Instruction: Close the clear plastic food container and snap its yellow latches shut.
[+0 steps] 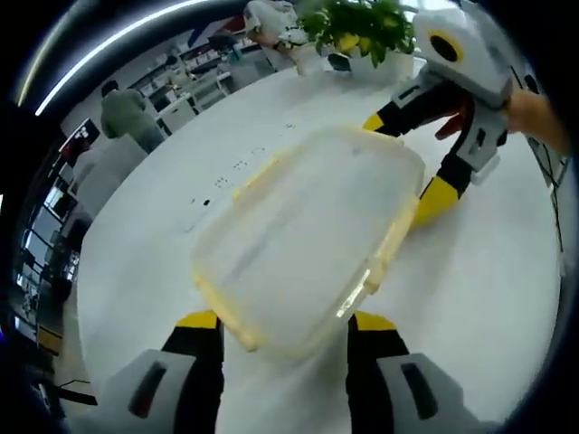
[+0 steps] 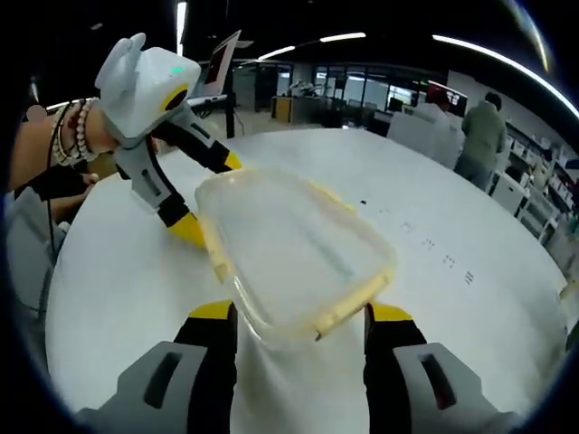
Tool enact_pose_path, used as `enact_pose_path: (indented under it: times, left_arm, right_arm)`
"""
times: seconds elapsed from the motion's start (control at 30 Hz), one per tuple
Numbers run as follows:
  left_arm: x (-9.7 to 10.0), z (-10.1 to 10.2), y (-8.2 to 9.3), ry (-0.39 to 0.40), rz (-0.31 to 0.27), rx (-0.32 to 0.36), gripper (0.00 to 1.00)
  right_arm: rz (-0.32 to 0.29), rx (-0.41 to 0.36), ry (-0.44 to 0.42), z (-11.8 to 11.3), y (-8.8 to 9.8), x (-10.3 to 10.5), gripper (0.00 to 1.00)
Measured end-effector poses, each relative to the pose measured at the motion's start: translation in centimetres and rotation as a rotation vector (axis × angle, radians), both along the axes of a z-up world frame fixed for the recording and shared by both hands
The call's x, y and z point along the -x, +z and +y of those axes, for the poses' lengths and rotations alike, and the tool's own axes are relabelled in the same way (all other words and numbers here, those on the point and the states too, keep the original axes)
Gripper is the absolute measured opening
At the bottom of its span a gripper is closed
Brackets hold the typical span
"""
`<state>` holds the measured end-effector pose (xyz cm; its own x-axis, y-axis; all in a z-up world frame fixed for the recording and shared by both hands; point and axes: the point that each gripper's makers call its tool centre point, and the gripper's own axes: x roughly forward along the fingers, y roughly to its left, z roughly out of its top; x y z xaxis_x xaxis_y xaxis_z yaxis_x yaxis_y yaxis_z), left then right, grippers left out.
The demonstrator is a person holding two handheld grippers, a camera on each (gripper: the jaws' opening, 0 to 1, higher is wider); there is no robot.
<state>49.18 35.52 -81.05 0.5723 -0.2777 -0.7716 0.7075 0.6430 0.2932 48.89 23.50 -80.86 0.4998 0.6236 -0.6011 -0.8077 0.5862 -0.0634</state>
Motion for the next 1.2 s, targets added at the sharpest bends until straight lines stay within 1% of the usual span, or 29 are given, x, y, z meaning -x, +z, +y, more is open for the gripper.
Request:
enact_pose_path:
  times: [0.23,0.37,0.47,0.53,0.6,0.7,0.77,0.87,0.97,1.03,1.07,1.13,1.2]
  left_arm:
    - [-0.1,-0.1,-0.1,0.017,0.001,0.043,0.49]
    - [-0.1,-0.1,0.0,0.016,0.006,0.039,0.48]
    - [-0.1,0.0,0.3,0.012,0.007,0.037,0.47]
    - [0.0,0.1,0.7,0.016,0.000,0.042,0.47]
    - [0.1,0.2,0.9,0.029,-0.010,0.051,0.48]
    - [0.8,0.2,1.4,0.036,-0.016,0.068,0.50]
    - [1.1,0.2,2.0,0.043,-0.043,0.082,0.54]
    - [1.9,-0.2,3.5,0.080,-0.069,0.158,0.55]
    - [2.5,-0.4,5.2,0.103,-0.118,0.218,0.58]
    - [3.3,-0.5,6.3,0.101,-0.135,0.245,0.59]
    - [3.7,-0.5,6.7,0.097,-0.140,0.247,0.59]
    - [4.4,-0.5,7.9,0.088,-0.173,0.253,0.59]
    - [5.4,-0.8,9.6,0.070,-0.221,0.299,0.60]
  right_arm:
    - [0.008,-0.024,-0.025,0.1,0.3,-0.3,0.54]
    - [0.006,-0.002,-0.024,0.2,0.2,-0.3,0.54]
    - [0.014,0.002,-0.033,0.0,0.2,-0.1,0.53]
    - [0.016,0.033,-0.046,-0.4,0.2,0.1,0.54]
    - [-0.001,0.043,-0.035,-0.4,0.7,0.4,0.53]
    - [-0.011,0.038,-0.044,-0.7,1.6,0.7,0.54]
    - [-0.012,0.028,-0.060,-1.2,2.3,0.9,0.54]
    - [-0.012,-0.004,-0.089,-1.6,3.5,1.4,0.55]
    - [-0.024,-0.017,-0.101,-1.7,4.8,2.3,0.56]
    - [-0.052,-0.009,-0.102,-1.7,5.9,3.0,0.56]
    - [-0.063,-0.009,-0.102,-1.7,6.4,3.3,0.56]
    - [-0.079,-0.017,-0.107,-1.6,7.6,4.1,0.57]
    - [-0.101,-0.028,-0.110,-1.5,8.6,5.0,0.57]
